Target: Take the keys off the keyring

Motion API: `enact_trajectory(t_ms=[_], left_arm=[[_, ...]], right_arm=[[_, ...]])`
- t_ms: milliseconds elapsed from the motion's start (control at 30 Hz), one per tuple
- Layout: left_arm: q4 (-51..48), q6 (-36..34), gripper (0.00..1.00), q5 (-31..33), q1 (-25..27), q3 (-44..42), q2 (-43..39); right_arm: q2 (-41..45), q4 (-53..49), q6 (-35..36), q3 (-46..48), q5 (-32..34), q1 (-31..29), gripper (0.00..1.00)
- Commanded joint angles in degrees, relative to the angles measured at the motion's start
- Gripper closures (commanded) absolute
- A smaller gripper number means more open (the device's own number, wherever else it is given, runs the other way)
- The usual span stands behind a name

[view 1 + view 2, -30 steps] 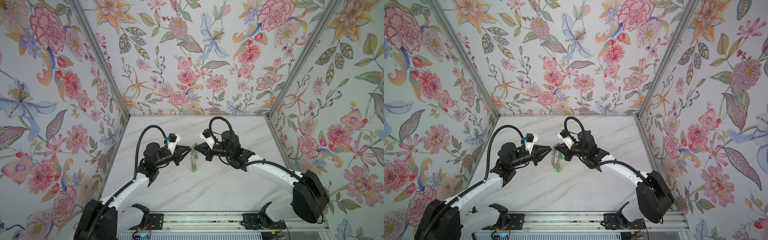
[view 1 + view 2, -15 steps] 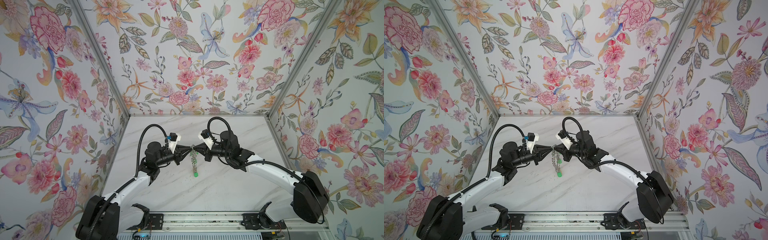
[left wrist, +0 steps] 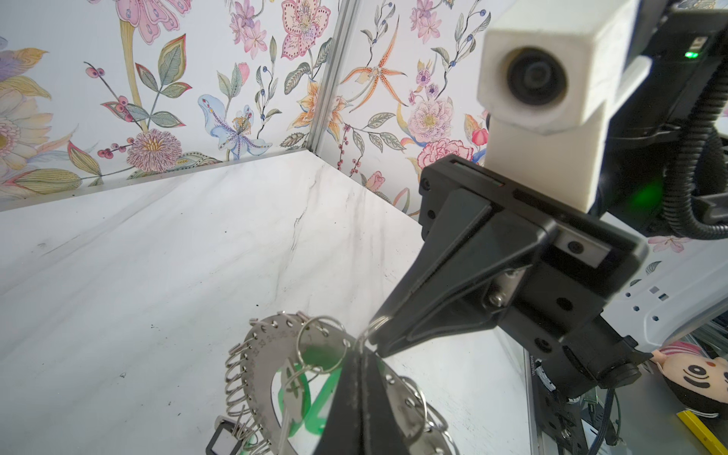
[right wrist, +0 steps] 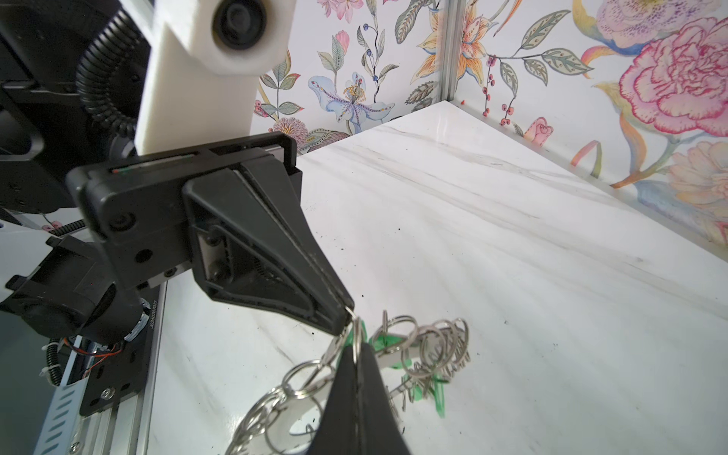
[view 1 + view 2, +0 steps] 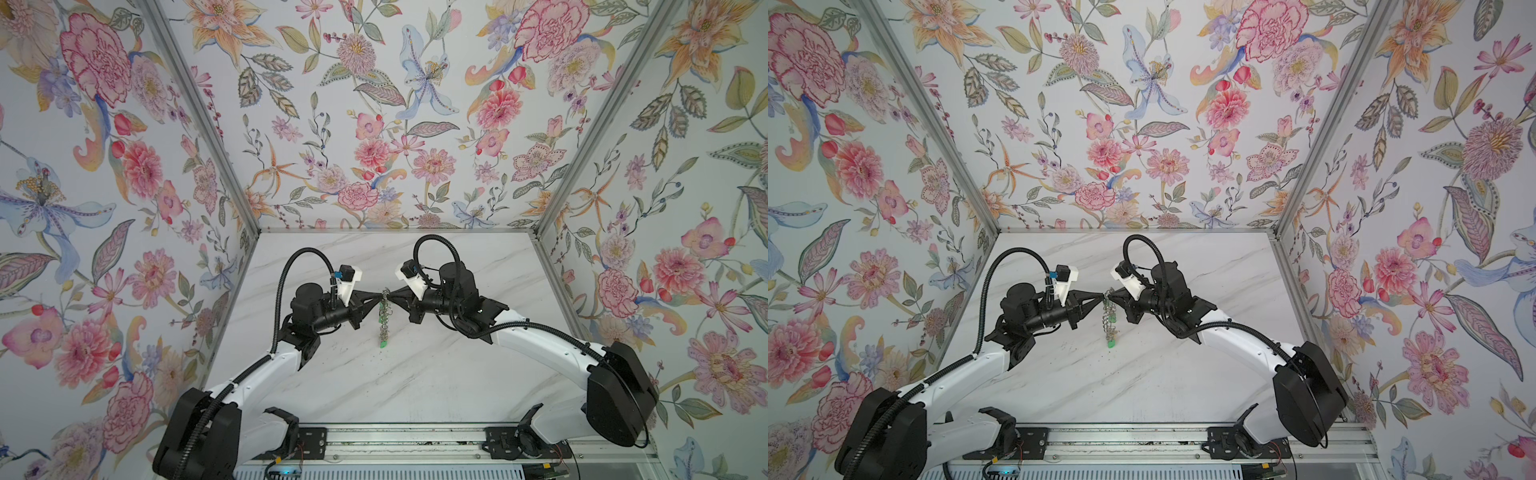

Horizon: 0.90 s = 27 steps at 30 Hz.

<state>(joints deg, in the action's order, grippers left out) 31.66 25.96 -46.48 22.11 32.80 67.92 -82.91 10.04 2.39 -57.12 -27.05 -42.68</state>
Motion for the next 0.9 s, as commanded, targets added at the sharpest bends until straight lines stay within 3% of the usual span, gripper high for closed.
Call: enact_trajectory(t_ms=[0,367,600,867], left_arm=[[-0.12,-1.58,1.0,2.33,-0.39,1.22,-1.53],[-1.49,-1.81,1.0,7.54,-1.67,-0.6,-5.11],[4.84,2.7,1.0,5.31,-1.75,-3.16,-2.86],[5.33,5.95,1.0,2.95,-1.71,-2.7,0.01]], right_arm=[[0.14,1.23,1.17,-1.94,-0.39,-0.49,1.0],[0.77,5.91,-3.19,0.6,1.56,0.68,1.0],[1.8,25.62,-14.38,8.35,2.94,0.9,1.0],[0.91,44.3,-20.35,13.37,8.14,0.37,1.0]])
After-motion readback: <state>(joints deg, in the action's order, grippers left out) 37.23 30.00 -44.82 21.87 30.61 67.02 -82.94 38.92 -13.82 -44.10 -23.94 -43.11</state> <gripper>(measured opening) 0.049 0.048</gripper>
